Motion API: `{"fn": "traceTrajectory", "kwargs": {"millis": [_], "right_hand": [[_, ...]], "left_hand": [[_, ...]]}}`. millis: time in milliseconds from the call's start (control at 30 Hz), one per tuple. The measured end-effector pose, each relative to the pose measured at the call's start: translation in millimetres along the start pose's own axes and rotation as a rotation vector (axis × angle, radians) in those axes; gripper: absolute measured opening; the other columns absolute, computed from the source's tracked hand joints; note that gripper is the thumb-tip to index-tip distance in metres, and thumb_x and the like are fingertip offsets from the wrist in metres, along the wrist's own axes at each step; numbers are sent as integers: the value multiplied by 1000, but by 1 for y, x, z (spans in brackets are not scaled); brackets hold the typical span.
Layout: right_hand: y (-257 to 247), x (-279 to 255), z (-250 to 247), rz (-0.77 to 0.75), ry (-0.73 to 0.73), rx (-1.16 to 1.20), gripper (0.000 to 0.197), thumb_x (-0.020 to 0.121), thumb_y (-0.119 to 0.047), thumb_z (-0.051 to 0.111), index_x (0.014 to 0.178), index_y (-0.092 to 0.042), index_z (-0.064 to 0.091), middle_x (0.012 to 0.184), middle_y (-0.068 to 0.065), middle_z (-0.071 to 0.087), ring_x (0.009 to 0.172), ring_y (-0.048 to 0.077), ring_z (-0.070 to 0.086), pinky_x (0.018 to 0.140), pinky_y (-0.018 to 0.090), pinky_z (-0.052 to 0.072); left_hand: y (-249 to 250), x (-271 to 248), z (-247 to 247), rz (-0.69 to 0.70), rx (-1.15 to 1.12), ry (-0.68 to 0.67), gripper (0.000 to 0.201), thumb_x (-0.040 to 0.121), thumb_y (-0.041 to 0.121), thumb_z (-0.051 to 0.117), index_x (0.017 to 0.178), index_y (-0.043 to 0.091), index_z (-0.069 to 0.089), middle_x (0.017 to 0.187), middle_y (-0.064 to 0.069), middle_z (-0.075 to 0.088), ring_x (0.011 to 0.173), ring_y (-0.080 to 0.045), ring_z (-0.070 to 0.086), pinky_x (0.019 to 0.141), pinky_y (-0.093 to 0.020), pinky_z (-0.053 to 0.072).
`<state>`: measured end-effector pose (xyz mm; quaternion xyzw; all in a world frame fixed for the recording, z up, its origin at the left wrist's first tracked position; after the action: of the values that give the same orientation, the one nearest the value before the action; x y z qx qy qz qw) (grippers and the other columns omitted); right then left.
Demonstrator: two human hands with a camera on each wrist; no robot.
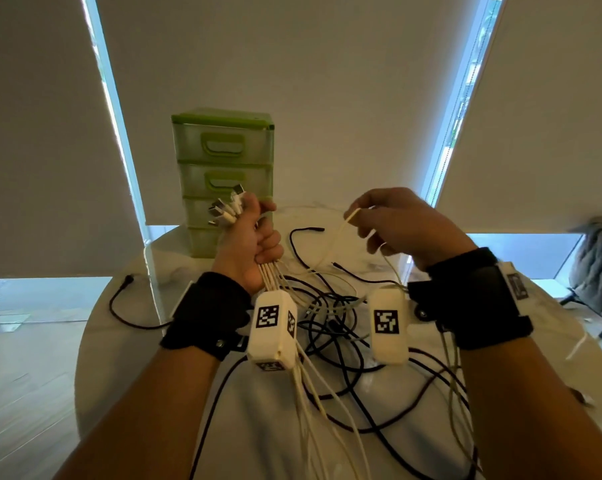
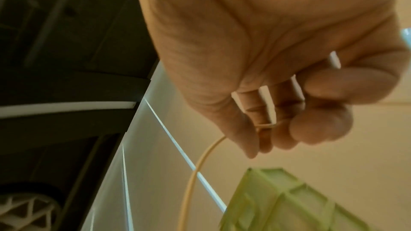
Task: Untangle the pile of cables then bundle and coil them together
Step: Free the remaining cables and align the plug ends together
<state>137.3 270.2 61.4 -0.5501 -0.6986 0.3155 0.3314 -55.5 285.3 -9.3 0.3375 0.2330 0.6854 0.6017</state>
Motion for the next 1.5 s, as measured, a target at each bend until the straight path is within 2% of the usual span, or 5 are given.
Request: {"fn": "traceTrajectory", "kwargs": {"millis": [367,733,1067,1300,1500], "right_hand": [[1,-21,34,253,-303,241,13,96,-21,54,98,-10,62,80,3,58,59,14,51,53,24,38],[8,15,-14,33,-148,-714,16,86,-34,69,85,-18,68,69,-8,57,71,13,53,70,25,39],[2,5,10,-277,-284,224,9,93,-16,58,88,-13,65,73,6,68,76,30,71,72,38,61],[9,6,8,-296,-159,131,24,91,-23,63,114,-18,61,80,2,65,68,16,64,63,28,52],[35,4,31,-114,-547,-435,25,88,-47,62,96,-25,72,73,0,62,62,11,52,59,23,45]], "left_hand": [[9,6,-27,179,160,372,38,99,46,41,73,19,48,42,10,27,33,-4,21,33,-16,19],[18,5,-45,-334,411,13,35,99,39,41,80,11,52,38,6,26,26,-3,21,28,-10,17],[-27,-18,9,-419,534,-308,10,73,20,68,63,20,67,43,7,26,32,-3,20,33,-15,13],[-25,-14,14,-305,332,-253,21,91,23,48,79,13,63,41,9,25,29,-2,20,30,-11,14],[19,-5,1,-30,-139,-398,37,89,32,39,90,23,74,42,8,24,37,-6,14,30,-11,27]]}}
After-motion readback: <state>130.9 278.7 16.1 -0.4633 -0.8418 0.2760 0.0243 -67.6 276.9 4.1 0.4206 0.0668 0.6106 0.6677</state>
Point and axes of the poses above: each hand's wrist, its own x-axis towards the middle knuckle, its own z-axis out of the palm, y = z × x, the point moved 2 cm from there along x, towards the middle knuckle
